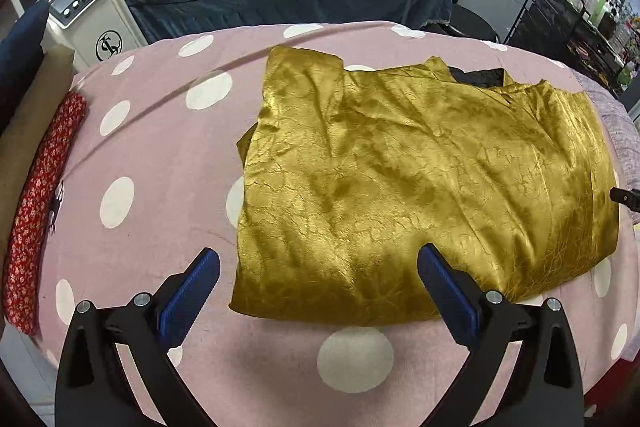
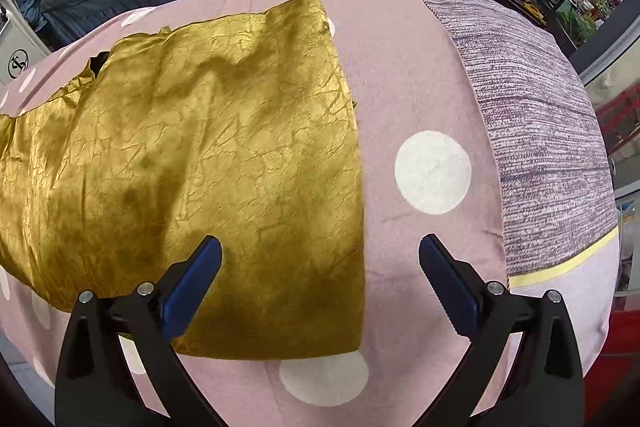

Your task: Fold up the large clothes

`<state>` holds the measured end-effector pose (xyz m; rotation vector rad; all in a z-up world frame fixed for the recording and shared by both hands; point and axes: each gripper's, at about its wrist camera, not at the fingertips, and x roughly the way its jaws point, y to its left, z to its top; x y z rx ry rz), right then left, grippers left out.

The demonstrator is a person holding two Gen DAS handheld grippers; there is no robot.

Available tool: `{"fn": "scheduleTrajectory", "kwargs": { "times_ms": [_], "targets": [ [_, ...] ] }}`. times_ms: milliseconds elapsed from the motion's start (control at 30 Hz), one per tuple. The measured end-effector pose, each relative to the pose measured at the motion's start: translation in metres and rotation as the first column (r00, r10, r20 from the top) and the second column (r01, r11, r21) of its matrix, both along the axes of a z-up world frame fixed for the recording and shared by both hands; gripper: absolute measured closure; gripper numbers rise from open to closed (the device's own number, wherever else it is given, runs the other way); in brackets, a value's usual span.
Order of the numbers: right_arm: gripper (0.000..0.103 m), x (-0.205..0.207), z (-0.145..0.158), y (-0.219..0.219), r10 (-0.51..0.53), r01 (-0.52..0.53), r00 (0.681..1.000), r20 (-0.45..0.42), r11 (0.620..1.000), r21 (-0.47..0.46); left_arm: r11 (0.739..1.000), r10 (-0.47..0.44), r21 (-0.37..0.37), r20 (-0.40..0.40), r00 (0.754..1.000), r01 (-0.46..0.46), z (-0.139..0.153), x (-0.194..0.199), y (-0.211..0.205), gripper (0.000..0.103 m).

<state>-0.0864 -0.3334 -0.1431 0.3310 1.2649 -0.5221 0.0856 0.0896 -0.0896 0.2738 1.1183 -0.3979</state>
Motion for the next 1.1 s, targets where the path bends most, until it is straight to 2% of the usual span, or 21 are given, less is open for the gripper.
{"fn": "scheduleTrajectory", "kwargs": {
  "times_ms": [233, 400, 567, 633, 767, 833, 900, 967, 1000, 1100],
  "targets": [
    [0.006, 0.01, -0.008, -0.017, 0.022, -0.024, 1.0, 0.021, 0.997, 0.068, 0.996, 0.027, -0.078, -0.079, 0.997, -0.033, -0.009, 0.039, 0.006, 0.006],
    [0.006, 0.018, -0.017, -0.023, 0.059, -0.061, 0.998, 0.023, 0.991, 0.118, 0.991, 0.009, -0.129, -0.156, 0.988, -0.03, -0.024, 0.072, 0.007, 0.006],
    [0.006, 0.02, -0.037, -0.048, -0.012, -0.018, 0.996, 0.091, 0.948, 0.317, 0.992, 0.022, -0.117, -0.255, 0.967, -0.054, -0.056, 0.105, 0.009, 0.006],
    [0.006, 0.021, -0.042, -0.055, -0.03, -0.003, 0.995, 0.091, 0.939, 0.344, 0.991, 0.041, -0.115, -0.263, 0.964, -0.074, -0.059, 0.111, 0.009, 0.007],
    [0.006, 0.025, -0.03, -0.058, -0.052, 0.027, 0.995, 0.085, 0.96, 0.278, 0.99, 0.102, -0.089, -0.101, 0.99, -0.111, -0.02, 0.1, 0.0, 0.008],
    [0.006, 0.029, -0.017, -0.052, -0.048, 0.026, 0.995, 0.089, 0.973, 0.228, 0.994, 0.088, -0.066, -0.028, 0.996, -0.09, 0.004, 0.083, -0.013, 0.006],
    [0.006, 0.034, -0.003, -0.036, -0.037, 0.027, 0.998, 0.058, 0.987, 0.158, 0.997, 0.07, -0.024, 0.007, 0.998, -0.07, 0.02, 0.063, -0.033, 0.006],
    [0.006, 0.04, 0.012, -0.015, -0.01, 0.003, 0.999, 0.053, 0.992, 0.128, 0.998, 0.049, 0.03, -0.008, 0.999, -0.049, 0.024, 0.042, -0.056, 0.006],
    [0.006, 0.044, 0.019, -0.001, 0.012, -0.018, 0.999, 0.048, 0.992, 0.125, 0.999, 0.017, 0.044, -0.046, 0.999, -0.015, 0.024, 0.029, -0.07, 0.006],
    [0.006, 0.054, 0.031, 0.041, 0.089, -0.088, 0.996, -0.012, 0.993, 0.083, 0.999, -0.017, 0.043, -0.093, 0.996, 0.021, 0.024, -0.001, -0.09, 0.006]
  ]
}}
